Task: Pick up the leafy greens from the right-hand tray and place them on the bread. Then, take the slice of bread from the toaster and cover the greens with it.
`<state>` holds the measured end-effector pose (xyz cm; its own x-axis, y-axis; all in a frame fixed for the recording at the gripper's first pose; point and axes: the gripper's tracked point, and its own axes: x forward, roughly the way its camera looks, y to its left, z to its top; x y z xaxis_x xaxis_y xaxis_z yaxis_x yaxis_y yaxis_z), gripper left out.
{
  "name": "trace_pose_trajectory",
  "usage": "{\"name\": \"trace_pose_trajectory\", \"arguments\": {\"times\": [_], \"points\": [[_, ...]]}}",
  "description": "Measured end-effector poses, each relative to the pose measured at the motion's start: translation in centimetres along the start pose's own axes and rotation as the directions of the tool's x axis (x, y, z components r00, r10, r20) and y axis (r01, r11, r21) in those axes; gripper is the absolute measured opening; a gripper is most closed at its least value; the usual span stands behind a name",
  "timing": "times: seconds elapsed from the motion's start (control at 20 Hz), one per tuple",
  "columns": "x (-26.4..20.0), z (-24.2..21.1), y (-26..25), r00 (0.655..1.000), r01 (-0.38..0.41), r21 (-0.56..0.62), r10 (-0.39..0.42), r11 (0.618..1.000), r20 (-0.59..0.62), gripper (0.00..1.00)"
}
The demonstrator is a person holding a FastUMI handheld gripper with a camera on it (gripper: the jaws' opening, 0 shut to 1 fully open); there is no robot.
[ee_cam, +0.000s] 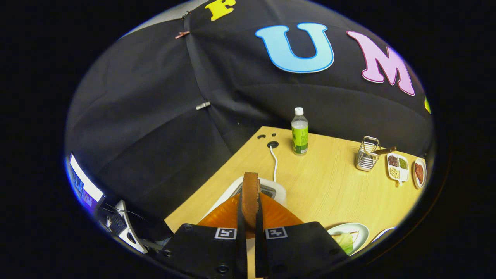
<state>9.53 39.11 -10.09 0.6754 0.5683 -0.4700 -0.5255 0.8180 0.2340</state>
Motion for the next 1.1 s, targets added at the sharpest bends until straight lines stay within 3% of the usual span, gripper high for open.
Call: {"name": "trace_pose_trajectory", "arguments": {"times": [0.4,0.8,1.1], "points": [[-5.6,2.2,-8.0,0.992,0.110,0.033,-0.112,0.993,0.055,0.09],[-8.4,-2.2,-14.7,0.981,0.194,0.165,-0.196,0.967,0.001,0.09],[-8.7,-7.2,-17.6,0.974,0.225,0.244,-0.209,0.943,-0.091,0.09]]}}
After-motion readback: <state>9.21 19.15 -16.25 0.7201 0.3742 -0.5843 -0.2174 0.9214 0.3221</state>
